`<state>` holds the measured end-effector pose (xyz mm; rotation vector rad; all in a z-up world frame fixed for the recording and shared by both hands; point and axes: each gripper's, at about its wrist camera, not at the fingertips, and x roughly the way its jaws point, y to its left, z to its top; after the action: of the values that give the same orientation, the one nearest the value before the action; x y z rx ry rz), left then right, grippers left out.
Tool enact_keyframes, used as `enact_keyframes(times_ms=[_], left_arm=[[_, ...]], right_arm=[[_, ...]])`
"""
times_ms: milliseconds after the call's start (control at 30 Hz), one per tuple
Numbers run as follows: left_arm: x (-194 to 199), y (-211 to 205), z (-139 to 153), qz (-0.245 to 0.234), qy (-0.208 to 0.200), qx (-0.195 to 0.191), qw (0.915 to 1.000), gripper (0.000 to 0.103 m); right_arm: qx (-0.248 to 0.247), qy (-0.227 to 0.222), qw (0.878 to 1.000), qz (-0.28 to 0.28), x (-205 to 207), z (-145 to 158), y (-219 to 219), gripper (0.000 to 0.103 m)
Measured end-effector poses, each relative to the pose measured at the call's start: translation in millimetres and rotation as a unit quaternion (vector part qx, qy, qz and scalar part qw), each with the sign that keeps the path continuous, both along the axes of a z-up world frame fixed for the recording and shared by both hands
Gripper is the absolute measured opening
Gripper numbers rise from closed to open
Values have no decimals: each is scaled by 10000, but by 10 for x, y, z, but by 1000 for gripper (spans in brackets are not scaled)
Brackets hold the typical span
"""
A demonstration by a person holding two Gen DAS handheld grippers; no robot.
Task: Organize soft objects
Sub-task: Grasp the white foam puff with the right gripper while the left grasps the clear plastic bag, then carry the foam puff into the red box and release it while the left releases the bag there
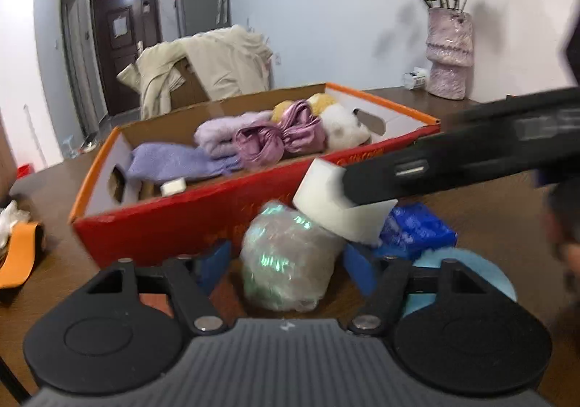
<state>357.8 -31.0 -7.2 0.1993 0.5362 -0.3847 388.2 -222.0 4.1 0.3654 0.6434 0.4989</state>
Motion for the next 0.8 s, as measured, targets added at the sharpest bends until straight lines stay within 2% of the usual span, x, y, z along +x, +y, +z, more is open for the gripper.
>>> enact_keyframes(times_ms=[100,300,600,700,800], left_arm=[[89,-37,-54,-178,137,-117,9997,40],[162,51,-113,-131,378,-481,9980,38],[154,72,-102,-85,377,-572,9976,34],[64,92,-6,-28,240,-549,9982,33],[-195,234,243,272,121,-862,9958,33]], right_arm=[[213,157,9996,32,229,-126,60,55],[486,182,9986,96,259,-268,-29,55],[211,-86,9997,-44,163,-226,0,55],[45,-300,9994,-183,73,-124,-11,55],[-6,-360,9985,-419,-97,40,-72,55]])
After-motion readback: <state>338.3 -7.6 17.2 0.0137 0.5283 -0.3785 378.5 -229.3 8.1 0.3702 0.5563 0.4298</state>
